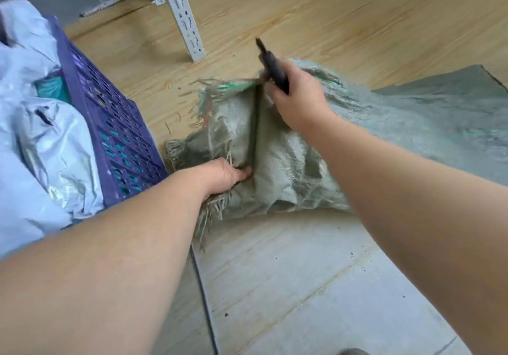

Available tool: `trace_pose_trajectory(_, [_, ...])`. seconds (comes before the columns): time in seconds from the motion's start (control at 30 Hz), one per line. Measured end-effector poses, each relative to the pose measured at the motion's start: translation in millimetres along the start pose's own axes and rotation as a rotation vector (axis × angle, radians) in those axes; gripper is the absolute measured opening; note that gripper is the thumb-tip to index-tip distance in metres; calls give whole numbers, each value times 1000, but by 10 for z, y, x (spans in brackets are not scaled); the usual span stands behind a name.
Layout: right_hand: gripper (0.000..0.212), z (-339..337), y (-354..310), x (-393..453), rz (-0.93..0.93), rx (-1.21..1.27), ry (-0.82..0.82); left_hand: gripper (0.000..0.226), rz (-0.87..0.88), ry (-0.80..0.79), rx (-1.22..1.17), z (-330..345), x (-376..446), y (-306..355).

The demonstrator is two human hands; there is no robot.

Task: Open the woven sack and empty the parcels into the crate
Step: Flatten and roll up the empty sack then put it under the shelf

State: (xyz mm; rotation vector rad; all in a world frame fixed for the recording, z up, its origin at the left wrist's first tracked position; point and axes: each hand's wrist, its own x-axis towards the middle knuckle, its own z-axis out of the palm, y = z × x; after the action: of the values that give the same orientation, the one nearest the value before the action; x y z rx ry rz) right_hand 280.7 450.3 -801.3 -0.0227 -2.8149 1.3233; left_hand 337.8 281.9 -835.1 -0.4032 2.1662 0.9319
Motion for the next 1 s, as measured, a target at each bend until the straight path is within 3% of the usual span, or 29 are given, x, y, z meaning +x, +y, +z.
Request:
trace_pose_trajectory(0.03, [36, 85, -24, 9, 32, 80, -85, 75, -48, 132, -130, -2, 43, -62])
trace_pose_trajectory(0.1, [42, 194, 8, 54, 121, 118, -105, 56, -187, 380, -319, -29, 107, -232])
trace_pose_trajectory(0.2, [27, 270, 223, -13, 262, -210, -13, 44, -316, 463, -472, -100, 119, -421])
trace_pose_trajectory(0.27, [22, 331, 460, -166, 365, -384, -93, 42, -376, 471, -466, -150, 147, -539])
trace_pose_trajectory(0.33, [23, 406, 735, -327, 434, -463, -248, 45, -424, 495, -436, -108, 196, -645])
trace_pose_trajectory(0.43, [27, 453, 1054, -519, 470, -449, -464, 71, -541, 631, -308, 107, 123, -623])
trace_pose_trajectory(0.5, [35, 408, 1142, -579, 473, -462, -473, 82, -551, 657, -342, 242, 37, -565])
trace_pose_trajectory(0.57, [35, 336, 1186, -588, 504, -485, -371, 88, -562, 643, -426, 301, 71, -570])
trace_pose_trajectory(0.63, [34, 279, 1194, -585, 562, -438, -331, 83, -540, 526, -584, 302, 144, -561])
trace_pose_trajectory(0.7, [37, 262, 1196, -604, 649, -237, -372, 74, -551, 410, -763, 321, 74, -448])
trace_pose_trajectory(0.77, [38, 250, 1172, -652, 693, -46, -417, 72, -578, 246, -794, 355, -26, -380])
trace_pose_trajectory(0.87, [35, 204, 1129, -685, 574, -36, -459, 48, -552, 21, -777, 356, -225, -253])
trace_pose_trajectory(0.93, [36, 200, 1114, -692, 562, 19, -430, 37, -507, 63, -761, 311, -271, -162])
trace_pose_trajectory(1.0, [40, 243, 1071, -702, 643, 155, -431, 48, -387, 306, -715, 222, -214, -85])
